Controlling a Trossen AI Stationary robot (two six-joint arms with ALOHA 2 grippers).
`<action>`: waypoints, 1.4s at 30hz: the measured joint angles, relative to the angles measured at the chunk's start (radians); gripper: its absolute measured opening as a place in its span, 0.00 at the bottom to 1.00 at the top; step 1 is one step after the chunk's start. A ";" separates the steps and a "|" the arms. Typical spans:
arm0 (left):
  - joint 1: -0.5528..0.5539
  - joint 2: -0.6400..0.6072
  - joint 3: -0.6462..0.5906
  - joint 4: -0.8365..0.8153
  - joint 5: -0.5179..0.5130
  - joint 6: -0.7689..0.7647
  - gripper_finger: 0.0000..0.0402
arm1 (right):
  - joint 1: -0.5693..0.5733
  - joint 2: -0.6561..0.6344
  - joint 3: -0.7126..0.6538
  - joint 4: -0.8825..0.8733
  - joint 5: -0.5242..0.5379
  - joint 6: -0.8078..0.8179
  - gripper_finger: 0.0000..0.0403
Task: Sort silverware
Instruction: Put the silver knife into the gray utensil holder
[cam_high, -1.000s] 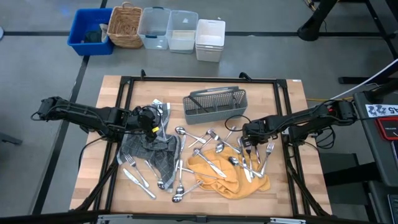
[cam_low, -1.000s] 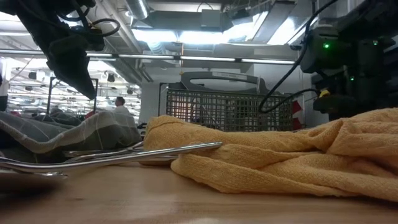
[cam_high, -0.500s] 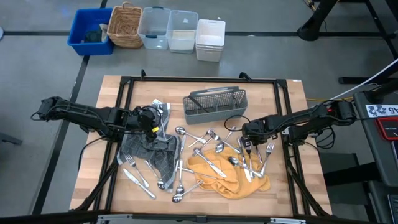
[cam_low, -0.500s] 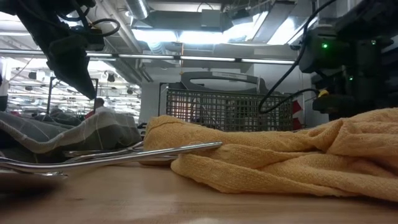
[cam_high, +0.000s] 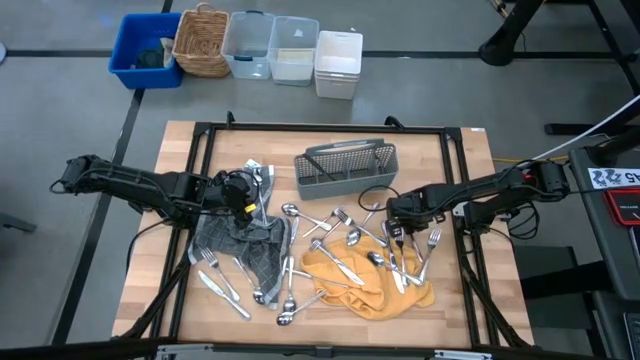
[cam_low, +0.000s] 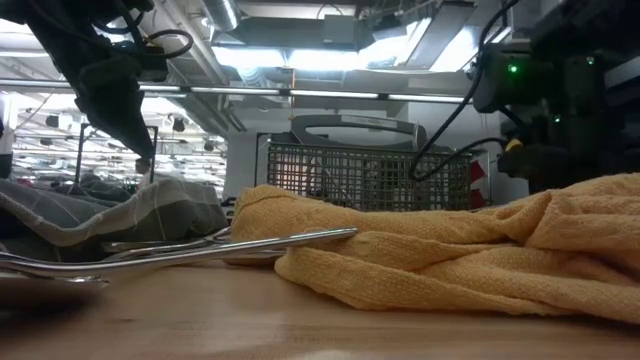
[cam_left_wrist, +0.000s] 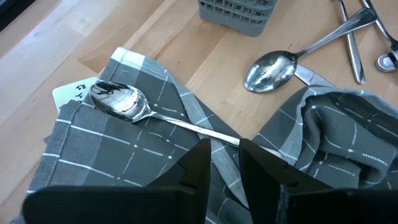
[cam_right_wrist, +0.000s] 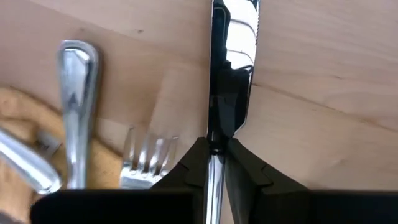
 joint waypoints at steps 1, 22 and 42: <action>0.000 0.000 0.000 0.000 0.000 0.000 0.18 | 0.000 -0.001 0.004 -0.001 -0.004 -0.010 0.10; 0.000 0.000 0.000 0.000 0.000 0.000 0.18 | 0.000 -0.003 0.163 -0.191 -0.019 -0.102 0.10; 0.000 0.000 0.000 0.000 0.000 0.000 0.18 | 0.000 -0.004 0.539 -0.049 0.123 -0.413 0.10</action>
